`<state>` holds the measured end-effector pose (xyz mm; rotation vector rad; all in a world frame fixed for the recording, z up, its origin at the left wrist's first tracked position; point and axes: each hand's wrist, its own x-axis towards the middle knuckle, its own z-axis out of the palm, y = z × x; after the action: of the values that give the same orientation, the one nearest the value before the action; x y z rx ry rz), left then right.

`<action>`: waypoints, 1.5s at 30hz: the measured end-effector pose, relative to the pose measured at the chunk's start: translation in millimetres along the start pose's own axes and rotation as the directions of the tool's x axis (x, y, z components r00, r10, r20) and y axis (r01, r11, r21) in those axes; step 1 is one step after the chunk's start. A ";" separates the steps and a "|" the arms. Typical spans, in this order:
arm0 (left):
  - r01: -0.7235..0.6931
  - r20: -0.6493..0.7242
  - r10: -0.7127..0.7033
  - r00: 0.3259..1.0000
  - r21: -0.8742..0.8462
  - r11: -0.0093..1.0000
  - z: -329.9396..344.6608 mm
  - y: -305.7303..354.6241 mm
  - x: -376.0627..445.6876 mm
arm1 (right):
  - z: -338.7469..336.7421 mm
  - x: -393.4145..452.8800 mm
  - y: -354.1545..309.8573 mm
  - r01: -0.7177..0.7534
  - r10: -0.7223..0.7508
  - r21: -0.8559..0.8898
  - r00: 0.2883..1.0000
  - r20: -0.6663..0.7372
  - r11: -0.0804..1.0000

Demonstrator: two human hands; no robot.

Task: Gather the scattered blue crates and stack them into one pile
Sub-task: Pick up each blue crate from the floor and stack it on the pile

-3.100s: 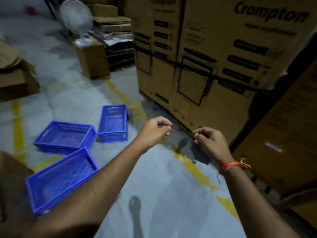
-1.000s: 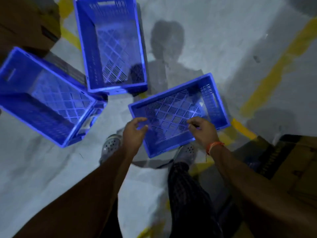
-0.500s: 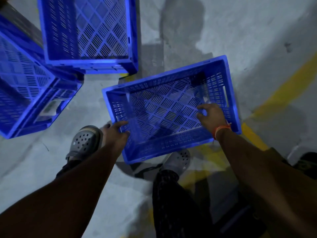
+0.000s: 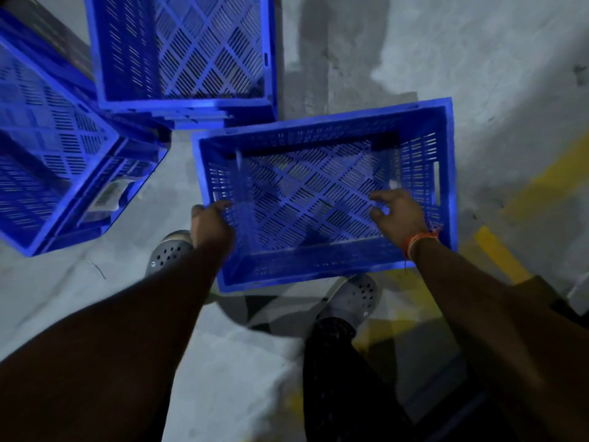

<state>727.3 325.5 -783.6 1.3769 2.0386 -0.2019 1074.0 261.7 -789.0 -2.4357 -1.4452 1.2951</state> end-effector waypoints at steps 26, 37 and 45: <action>0.024 -0.002 -0.024 1.000 -0.045 0.999 -39.3 -51.3 38.5 | 10.6 -5.3 -35.2 -0.225 0.294 0.198 0.833 -0.470 0.954; 0.012 -0.057 -0.018 0.998 -0.099 0.995 -56.0 -55.6 38.4 | 18.3 -12.8 -19.4 -0.309 0.427 0.361 0.847 -0.316 0.880; -0.088 -0.016 0.088 0.996 -0.013 0.996 -133.2 -49.3 3.6 | -10.4 -86.3 -46.5 -0.353 0.430 0.307 0.871 -0.236 0.884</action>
<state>625.8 369.3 -694.5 1.4603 1.9833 -0.1385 1028.4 228.4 -708.2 -2.6794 -0.6801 1.0165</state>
